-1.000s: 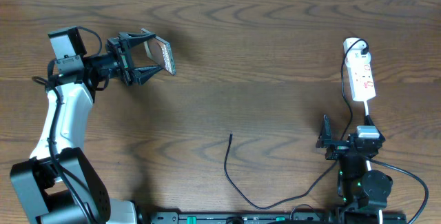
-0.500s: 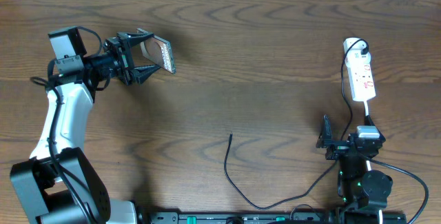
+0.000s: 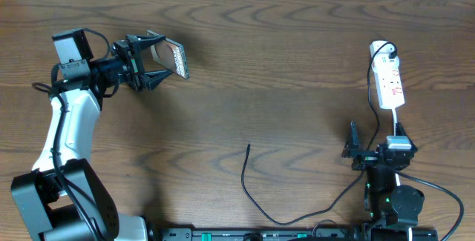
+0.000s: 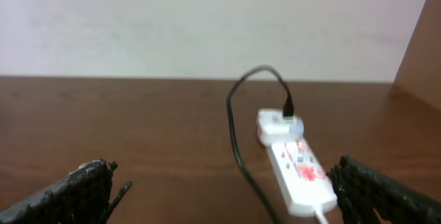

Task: Plug charger to phone and switch on socket
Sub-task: 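Move the right gripper toward the phone held by the left gripper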

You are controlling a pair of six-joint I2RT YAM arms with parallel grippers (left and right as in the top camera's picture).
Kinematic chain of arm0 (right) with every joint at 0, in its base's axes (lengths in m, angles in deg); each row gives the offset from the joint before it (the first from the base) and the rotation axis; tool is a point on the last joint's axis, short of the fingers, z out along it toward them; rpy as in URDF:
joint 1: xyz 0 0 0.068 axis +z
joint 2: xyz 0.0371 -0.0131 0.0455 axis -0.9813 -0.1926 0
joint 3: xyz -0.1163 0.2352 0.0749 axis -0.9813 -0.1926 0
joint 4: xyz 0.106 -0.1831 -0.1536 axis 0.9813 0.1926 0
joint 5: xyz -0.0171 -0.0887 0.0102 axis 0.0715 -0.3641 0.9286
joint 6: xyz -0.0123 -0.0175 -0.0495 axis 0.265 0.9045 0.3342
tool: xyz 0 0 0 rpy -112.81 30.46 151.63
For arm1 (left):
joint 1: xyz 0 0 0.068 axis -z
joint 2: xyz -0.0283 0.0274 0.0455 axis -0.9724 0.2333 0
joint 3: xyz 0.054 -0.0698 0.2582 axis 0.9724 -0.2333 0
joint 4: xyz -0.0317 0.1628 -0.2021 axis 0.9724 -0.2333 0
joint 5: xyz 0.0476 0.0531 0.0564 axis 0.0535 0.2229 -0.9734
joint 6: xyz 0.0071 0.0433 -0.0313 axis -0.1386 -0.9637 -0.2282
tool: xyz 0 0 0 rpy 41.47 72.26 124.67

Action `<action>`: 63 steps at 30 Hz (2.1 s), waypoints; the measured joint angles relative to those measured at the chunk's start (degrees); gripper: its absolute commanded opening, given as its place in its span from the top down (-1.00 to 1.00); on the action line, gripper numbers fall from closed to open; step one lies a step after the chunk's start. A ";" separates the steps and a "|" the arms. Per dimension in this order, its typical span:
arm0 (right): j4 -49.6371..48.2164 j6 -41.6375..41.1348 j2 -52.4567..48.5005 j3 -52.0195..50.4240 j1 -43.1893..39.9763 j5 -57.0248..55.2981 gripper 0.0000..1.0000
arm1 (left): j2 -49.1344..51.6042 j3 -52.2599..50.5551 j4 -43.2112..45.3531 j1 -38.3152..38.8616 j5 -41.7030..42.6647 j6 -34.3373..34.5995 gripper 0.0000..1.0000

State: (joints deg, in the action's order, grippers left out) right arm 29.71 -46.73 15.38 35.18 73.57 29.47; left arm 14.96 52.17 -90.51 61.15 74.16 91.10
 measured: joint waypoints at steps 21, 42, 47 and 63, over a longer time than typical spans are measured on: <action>-10.14 0.63 -28.02 18.01 -0.02 26.62 -0.99 | 0.00 0.00 3.17 2.43 -0.63 -0.02 0.86; -21.33 -4.44 -82.77 46.82 6.29 57.18 -0.98 | 0.00 0.00 12.00 12.28 -16.06 2.05 0.85; -25.79 -5.86 -82.90 46.90 8.09 58.77 -0.98 | 0.00 0.00 12.39 14.58 -19.61 3.32 0.86; -22.10 -16.09 -82.90 46.93 24.85 28.92 -0.99 | 0.00 0.00 17.22 23.15 -25.94 4.87 0.85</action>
State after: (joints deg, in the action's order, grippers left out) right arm 7.61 -62.82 -67.53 82.11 98.42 58.38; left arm 14.96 52.17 -73.28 84.30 48.21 95.98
